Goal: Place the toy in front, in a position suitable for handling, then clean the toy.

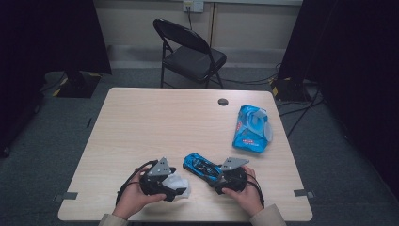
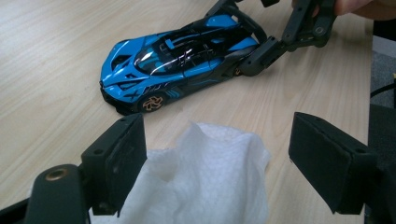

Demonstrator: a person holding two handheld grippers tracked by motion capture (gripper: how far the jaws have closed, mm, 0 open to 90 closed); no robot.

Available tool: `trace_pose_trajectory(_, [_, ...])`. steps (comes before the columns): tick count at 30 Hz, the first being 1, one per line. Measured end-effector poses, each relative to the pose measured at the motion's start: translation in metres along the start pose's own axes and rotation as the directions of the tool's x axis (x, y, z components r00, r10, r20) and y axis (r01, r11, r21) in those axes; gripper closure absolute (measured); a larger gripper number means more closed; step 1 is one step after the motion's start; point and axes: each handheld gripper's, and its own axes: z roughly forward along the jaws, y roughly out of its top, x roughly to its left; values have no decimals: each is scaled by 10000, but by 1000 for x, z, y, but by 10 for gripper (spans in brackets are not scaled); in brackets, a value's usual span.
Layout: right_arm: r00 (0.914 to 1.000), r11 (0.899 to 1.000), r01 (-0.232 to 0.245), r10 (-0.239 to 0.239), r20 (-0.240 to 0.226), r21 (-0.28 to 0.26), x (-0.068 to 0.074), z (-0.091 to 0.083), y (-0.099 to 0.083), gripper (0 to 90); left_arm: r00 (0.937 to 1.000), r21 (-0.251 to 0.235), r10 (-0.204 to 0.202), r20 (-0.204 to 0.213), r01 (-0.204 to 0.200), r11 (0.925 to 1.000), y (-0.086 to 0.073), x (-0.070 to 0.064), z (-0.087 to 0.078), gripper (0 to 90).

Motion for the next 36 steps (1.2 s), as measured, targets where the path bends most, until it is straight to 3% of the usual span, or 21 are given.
trace_pose_trajectory(8, [10000,10000,34,-34,-54,-10,-1,0,0,242,9999,289,4,-137,0,9996,-1,6,10,209])
trace_pose_trajectory(15, [10000,10000,44,-44,-56,-12,-1,0,0,242,10000,219,29,-82,-27,9998,0,5,15,242])
trace_pose_trajectory(23, [10000,10000,39,-39,-45,-2,0,0,0,242,9998,328,-79,-178,85,9994,-9,9,23,290])
trace_pose_trajectory(30, [10000,10000,35,-35,-51,-5,0,-1,-1,242,9996,297,-102,-258,110,9995,-8,12,8,347])
trace_pose_trajectory(34, [10000,10000,34,-34,-51,-3,-1,-1,-1,242,9992,9,-277,-303,278,9996,-8,12,-7,362])
trace_pose_trajectory(36, [10000,10000,34,-34,-50,-4,-1,-1,-1,242,9991,305,-159,-387,170,9994,-11,11,-12,397])
